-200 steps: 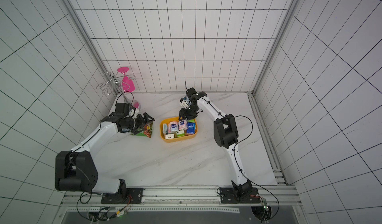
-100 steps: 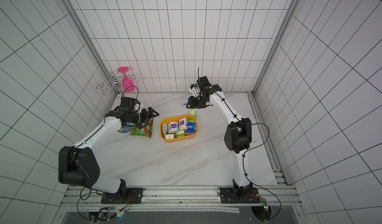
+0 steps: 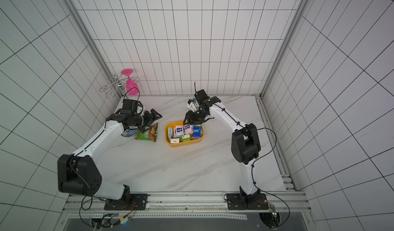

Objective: Put the pocket tissues into the storage box
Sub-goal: Place the pocket tissues in the storage box, then pick up the pocket tissues from the center of the board.

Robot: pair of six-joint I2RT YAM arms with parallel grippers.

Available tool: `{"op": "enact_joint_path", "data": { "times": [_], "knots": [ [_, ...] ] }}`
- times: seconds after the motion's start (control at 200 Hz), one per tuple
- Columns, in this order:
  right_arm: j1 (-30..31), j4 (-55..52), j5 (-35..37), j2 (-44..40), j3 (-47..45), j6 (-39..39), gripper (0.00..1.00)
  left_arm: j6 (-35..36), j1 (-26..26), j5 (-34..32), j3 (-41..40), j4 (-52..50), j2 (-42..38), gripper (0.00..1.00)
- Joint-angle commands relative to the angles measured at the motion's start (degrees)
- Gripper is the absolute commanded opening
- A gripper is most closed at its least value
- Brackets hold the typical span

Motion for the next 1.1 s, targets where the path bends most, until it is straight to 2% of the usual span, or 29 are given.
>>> {"op": "enact_joint_path", "data": {
  "times": [0.0,0.42,0.705,0.865,0.979,1.094],
  "knots": [
    [-0.5,1.0,2.8,1.0,-1.8,1.4,0.51,1.2,-0.1,-1.7,-1.1,-1.6,-2.9,0.97],
    [-0.8,1.6,3.9,6.1,-0.1,2.6,0.51,2.2,-0.1,-1.1,-2.1,-2.2,-3.7,0.97],
    [-2.6,1.1,6.1,-0.8,-1.5,1.8,0.53,2.8,-0.4,-2.4,3.3,-3.4,0.2,0.98],
    [-4.8,0.0,12.5,-1.4,-0.7,4.7,0.6,5.3,-0.6,-3.0,9.4,-5.7,5.3,0.97],
    [-6.0,-0.4,16.9,1.0,2.1,7.5,0.69,9.2,-0.6,-2.3,13.5,-7.9,8.6,0.97],
    [-6.0,-0.9,23.0,5.3,6.6,9.9,0.81,13.0,-0.5,-2.0,14.1,-10.1,10.0,0.97]
  ]
}}
